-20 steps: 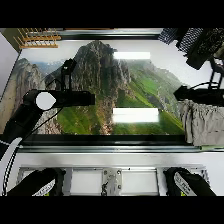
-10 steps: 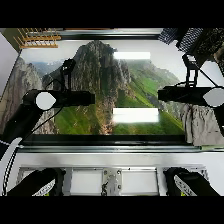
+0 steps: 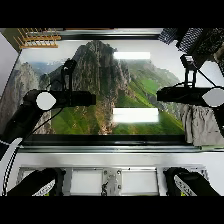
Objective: Fold the clothes and pants, and hang the long-sleeved shirts on hangers.
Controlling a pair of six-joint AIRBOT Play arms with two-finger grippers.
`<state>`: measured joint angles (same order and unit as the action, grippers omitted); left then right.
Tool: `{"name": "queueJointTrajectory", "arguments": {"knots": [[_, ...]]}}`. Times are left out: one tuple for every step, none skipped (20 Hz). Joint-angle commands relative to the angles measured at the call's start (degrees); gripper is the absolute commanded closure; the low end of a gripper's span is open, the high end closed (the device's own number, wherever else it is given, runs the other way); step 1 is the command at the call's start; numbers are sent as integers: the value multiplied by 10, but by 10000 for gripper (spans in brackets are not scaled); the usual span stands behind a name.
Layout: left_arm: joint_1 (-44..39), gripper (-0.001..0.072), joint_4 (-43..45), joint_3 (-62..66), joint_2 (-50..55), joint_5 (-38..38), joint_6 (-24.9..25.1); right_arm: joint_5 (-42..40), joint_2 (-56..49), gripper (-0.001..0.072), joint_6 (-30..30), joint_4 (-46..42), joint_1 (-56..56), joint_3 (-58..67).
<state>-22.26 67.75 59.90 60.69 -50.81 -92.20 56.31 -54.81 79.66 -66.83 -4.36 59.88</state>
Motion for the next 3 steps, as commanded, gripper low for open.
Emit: {"name": "queueJointTrajectory", "arguments": {"knots": [[0,703,0,0,0,0,0,1,0,680,0,0,-1,0],[0,703,0,0,0,0,0,1,0,680,0,0,-1,0],[0,703,0,0,0,0,0,1,0,680,0,0,-1,0]]}}
